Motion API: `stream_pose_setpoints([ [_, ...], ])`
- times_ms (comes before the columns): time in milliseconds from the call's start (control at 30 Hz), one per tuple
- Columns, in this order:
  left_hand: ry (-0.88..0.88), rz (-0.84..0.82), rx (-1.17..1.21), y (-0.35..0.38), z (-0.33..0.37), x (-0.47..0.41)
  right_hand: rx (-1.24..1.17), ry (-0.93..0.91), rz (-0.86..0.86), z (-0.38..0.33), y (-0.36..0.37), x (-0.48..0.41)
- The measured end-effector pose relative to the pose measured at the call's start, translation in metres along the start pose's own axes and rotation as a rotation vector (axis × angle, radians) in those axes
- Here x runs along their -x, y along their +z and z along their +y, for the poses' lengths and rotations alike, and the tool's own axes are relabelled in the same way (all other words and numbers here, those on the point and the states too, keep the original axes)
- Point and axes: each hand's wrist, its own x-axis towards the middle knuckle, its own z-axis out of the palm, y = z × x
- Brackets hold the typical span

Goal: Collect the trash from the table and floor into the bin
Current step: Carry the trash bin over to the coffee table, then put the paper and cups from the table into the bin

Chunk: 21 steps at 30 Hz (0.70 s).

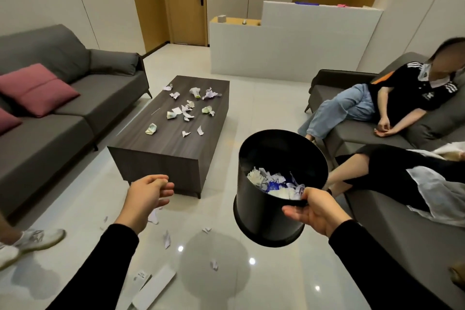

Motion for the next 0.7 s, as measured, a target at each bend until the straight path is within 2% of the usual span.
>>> stream_pose_setpoints([
  [367, -0.093, -0.001, 0.116, 0.111, 0.051, -0.207, -0.029, 0.148, -0.017, -0.104, 0.056, -0.197],
  [700, -0.114, 0.015, 0.161, 0.184, 0.116, -0.361, -0.017, 0.183, -0.057, -0.198, 0.112, -0.340],
])
